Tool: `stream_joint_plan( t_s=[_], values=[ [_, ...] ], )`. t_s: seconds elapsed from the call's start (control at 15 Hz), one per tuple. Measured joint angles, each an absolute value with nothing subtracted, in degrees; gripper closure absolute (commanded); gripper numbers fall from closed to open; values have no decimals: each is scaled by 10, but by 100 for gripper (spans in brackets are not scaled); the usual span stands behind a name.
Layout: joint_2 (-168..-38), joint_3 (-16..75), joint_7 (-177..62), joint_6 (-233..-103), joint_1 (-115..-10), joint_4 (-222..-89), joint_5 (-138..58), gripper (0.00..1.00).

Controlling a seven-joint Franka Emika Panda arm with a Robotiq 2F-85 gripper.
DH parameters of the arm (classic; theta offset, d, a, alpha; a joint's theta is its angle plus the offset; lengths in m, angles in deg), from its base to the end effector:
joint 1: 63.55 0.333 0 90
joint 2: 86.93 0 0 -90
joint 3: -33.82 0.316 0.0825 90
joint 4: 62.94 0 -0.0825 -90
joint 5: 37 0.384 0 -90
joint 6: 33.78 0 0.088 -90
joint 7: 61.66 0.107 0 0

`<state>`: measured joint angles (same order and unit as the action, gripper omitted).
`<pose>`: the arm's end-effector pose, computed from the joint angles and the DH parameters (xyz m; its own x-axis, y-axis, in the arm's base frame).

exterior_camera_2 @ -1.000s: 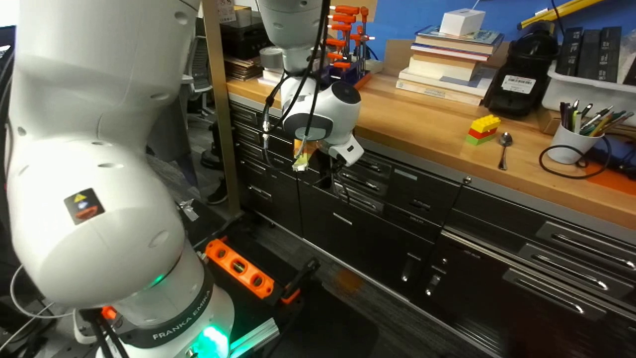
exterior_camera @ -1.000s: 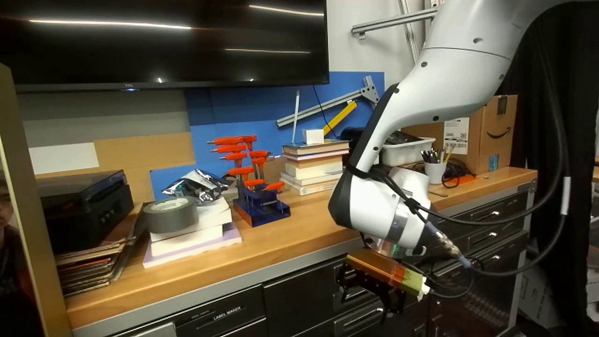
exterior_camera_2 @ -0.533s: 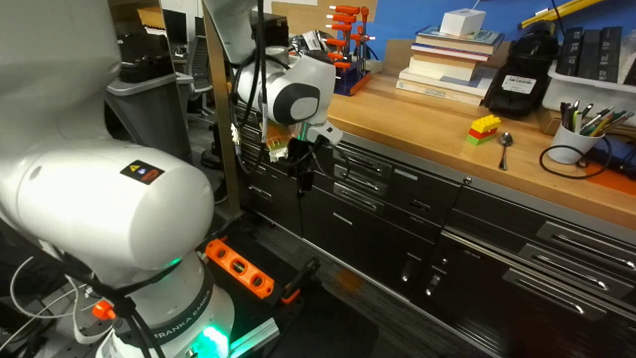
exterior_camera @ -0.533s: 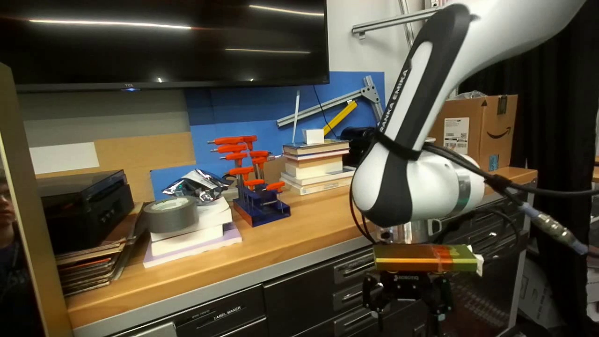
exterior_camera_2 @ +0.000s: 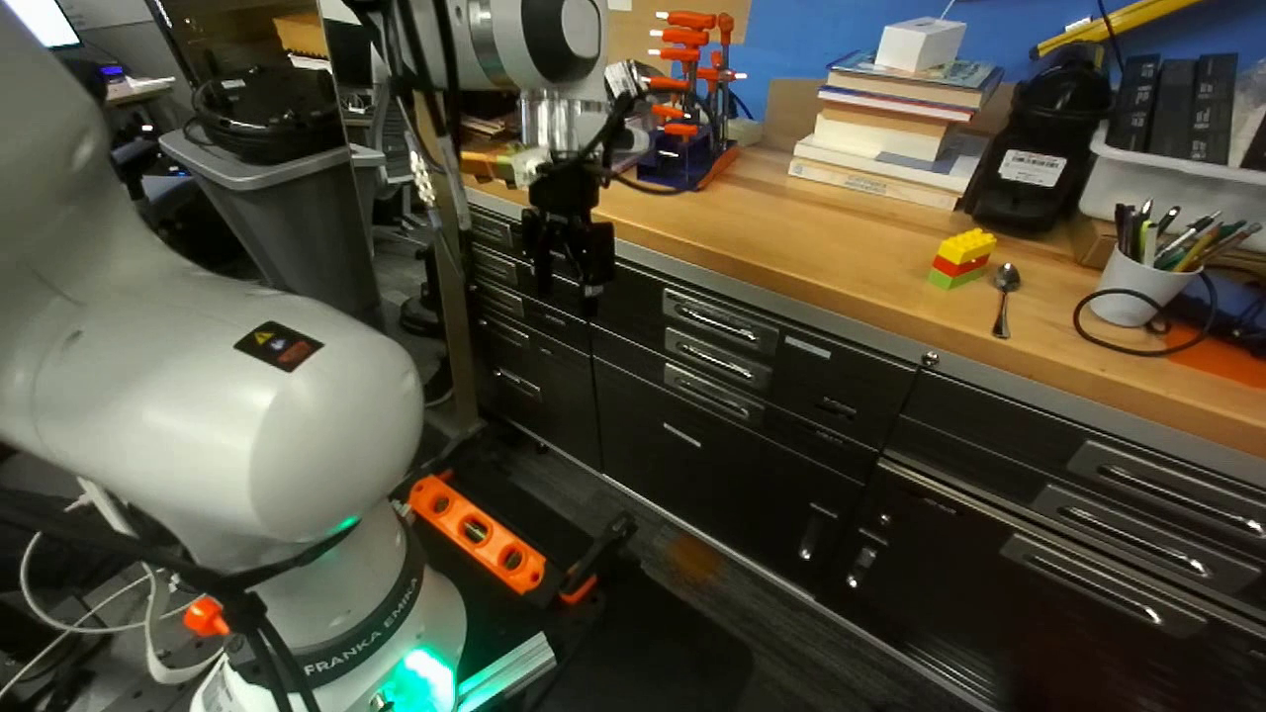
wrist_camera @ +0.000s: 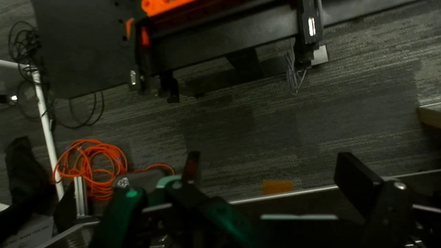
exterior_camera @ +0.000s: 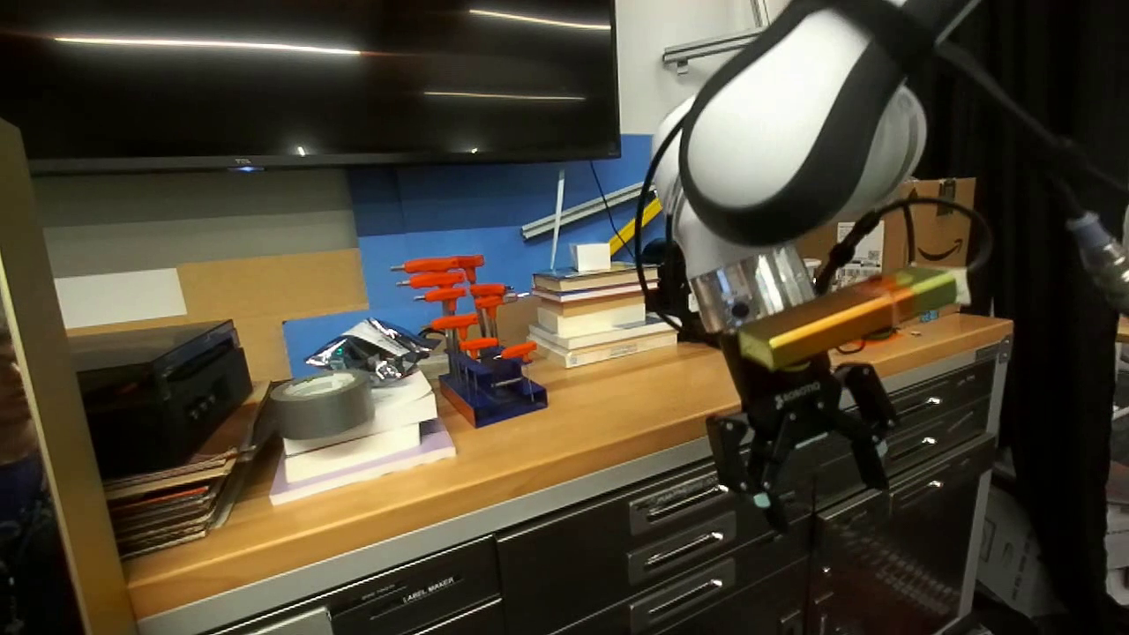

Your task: Put the three black objects in the open drawer then close the drawer

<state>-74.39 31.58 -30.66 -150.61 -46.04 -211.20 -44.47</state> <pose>0.3761 0.0957 0.3125 0.9472 -0.2157 -0.2371 -0.1585 -0.9581 0.2385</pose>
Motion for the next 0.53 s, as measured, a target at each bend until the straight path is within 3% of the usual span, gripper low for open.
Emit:
stream_joint_plan(
  t_s=[0.53],
  values=[
    [-500,395,-377,-1220,-523,-2058,-398,0]
  ],
)
